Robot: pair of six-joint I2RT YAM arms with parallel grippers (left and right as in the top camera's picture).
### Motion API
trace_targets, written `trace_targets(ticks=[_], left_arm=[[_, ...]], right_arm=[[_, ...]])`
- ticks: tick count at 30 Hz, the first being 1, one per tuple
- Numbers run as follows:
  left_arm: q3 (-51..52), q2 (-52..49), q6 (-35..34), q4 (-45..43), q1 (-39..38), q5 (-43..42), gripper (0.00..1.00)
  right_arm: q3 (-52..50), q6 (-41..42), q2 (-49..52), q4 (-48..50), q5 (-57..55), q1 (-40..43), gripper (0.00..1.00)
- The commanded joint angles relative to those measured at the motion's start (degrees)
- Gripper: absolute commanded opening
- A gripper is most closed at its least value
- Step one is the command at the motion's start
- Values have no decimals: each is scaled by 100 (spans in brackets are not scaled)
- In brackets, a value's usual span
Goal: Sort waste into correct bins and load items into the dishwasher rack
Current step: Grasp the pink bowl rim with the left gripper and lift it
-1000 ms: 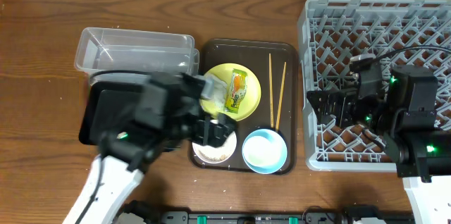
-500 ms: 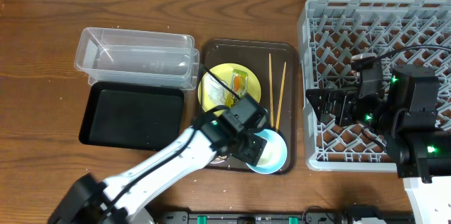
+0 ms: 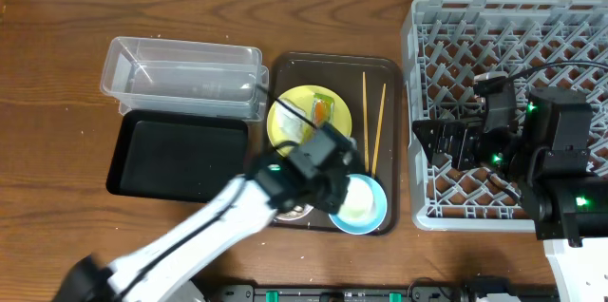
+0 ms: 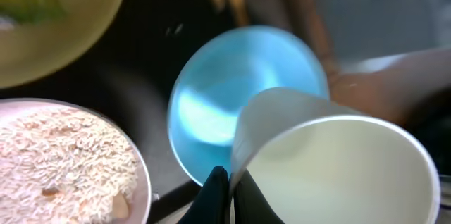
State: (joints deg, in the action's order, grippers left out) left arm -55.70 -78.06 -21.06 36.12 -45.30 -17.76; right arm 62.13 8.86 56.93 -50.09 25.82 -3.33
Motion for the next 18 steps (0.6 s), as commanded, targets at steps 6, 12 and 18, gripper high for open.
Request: trace_targets(ticks=[6, 12, 18], left_arm=[[-168, 1604, 348, -87, 2527, -3381, 6], [-164, 1624, 365, -87, 3705, -5702, 6], [-164, 1537, 363, -103, 3823, -6446, 6]], right_arm=[[118, -970, -28, 269, 2253, 7, 97], [118, -1176, 142, 1167, 3923, -726, 93], [118, -1051, 358, 2052, 3700, -1952, 92]])
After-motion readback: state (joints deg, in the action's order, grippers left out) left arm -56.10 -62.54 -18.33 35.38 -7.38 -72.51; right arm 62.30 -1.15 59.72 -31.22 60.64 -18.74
